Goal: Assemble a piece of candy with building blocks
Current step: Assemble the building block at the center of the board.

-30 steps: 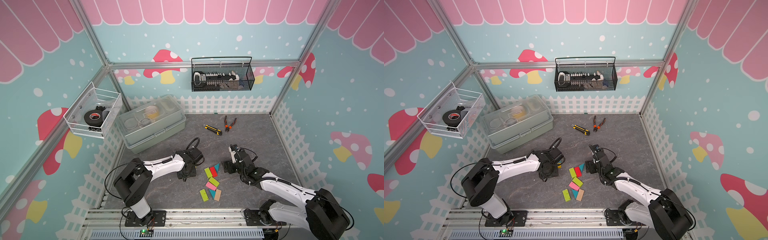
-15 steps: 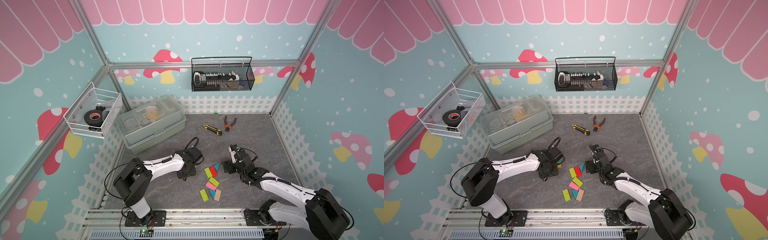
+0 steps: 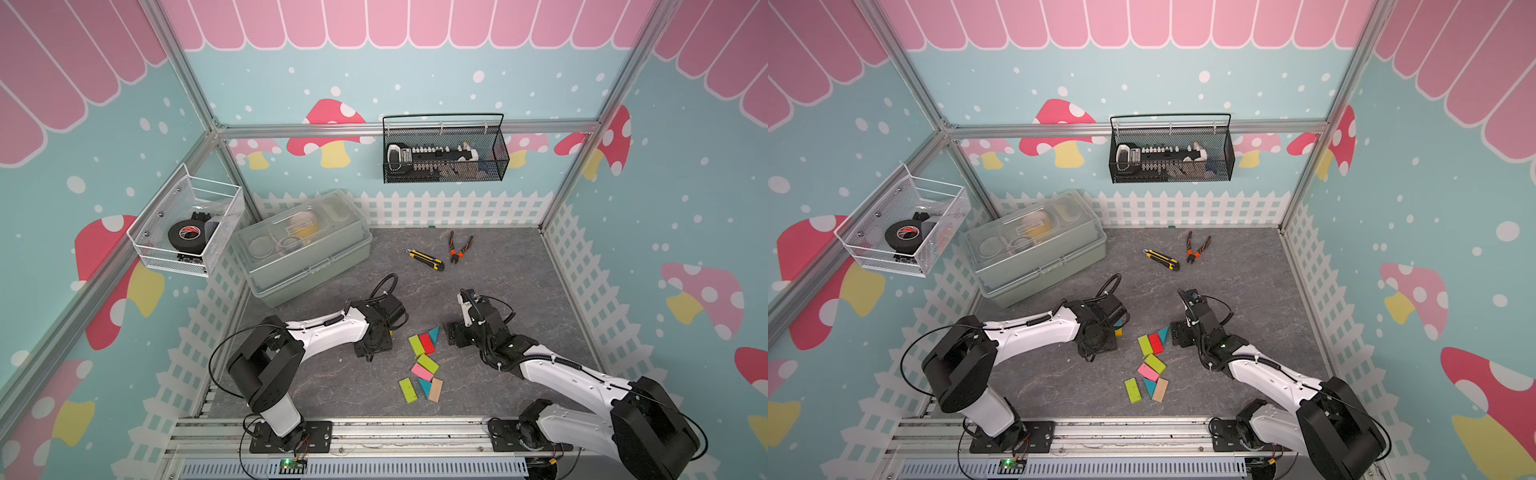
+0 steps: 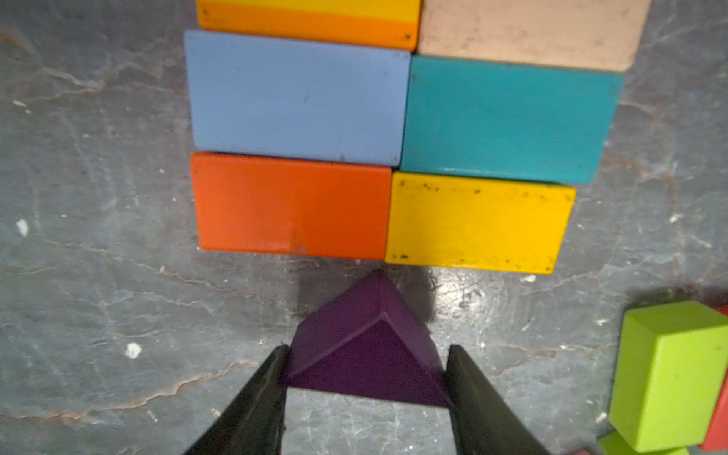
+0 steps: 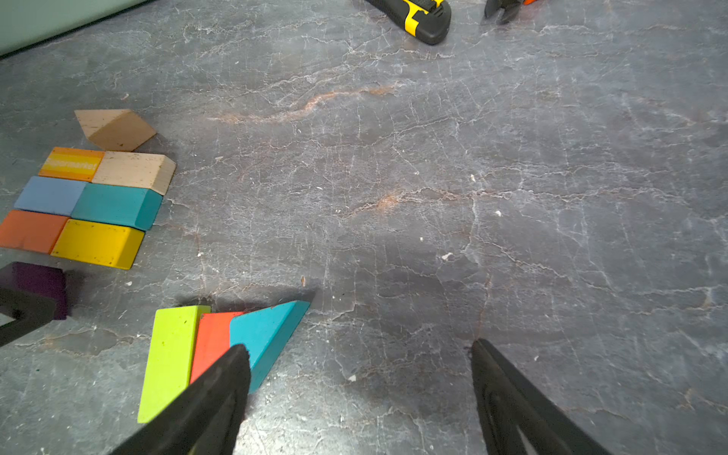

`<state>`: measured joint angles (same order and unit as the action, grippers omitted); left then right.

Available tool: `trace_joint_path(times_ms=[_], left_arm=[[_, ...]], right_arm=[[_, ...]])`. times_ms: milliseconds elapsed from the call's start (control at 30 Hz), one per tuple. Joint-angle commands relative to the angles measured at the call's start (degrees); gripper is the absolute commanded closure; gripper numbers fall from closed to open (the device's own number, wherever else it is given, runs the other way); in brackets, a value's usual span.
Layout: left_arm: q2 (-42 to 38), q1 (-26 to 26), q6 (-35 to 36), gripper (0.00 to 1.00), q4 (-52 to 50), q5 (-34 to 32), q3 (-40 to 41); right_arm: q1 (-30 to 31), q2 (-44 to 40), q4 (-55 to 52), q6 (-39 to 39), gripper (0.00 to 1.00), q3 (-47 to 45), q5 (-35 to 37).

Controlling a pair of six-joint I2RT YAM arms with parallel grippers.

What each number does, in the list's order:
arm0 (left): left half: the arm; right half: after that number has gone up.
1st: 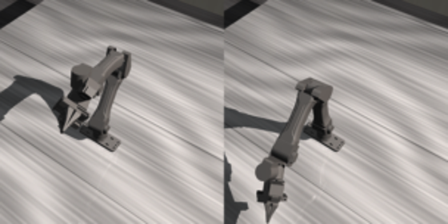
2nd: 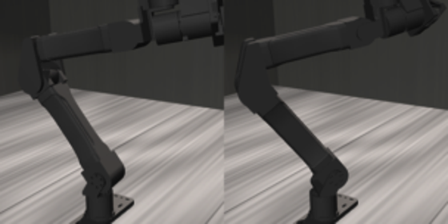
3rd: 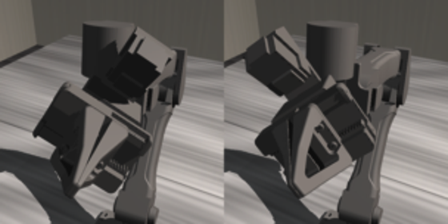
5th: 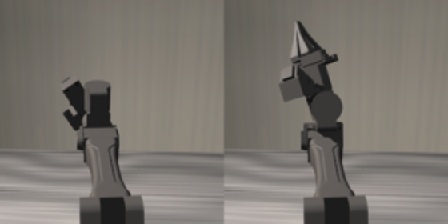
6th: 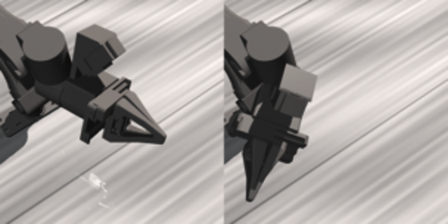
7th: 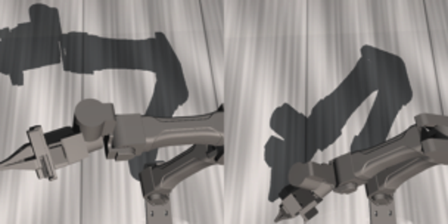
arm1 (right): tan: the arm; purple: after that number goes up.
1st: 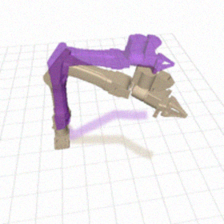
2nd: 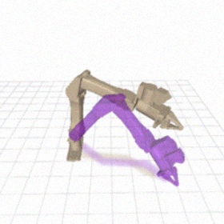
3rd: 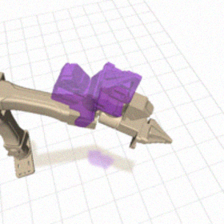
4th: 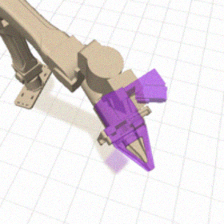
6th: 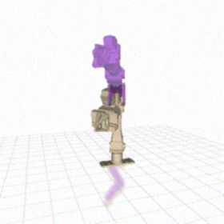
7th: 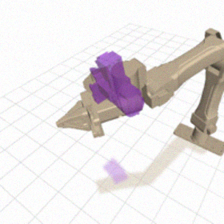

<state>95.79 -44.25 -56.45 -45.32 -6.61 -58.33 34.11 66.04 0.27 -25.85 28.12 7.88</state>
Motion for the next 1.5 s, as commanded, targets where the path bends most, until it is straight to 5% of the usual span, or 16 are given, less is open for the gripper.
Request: trace_joint_path(times_ms=[0, 800, 1467], left_arm=[[0.4, 0.4, -0.8, 0.42, 0.4, -0.7, -0.1], [1.6, 0.6, 0.3, 0.38, 0.7, -1.0, -0.6], [-3.9, 0.3, 1.7, 0.22, -0.4, -0.4, 1.0]], right_arm=[[-0.3, -0.1, 0.4, -0.8, 0.12, -0.9, 0.2], [-0.3, 0.1, 0.5, -0.8, 0.12, -0.9, 0.2], [-0.3, 0.2, 0.3, -0.5, 0.12, -0.8, 0.7]])
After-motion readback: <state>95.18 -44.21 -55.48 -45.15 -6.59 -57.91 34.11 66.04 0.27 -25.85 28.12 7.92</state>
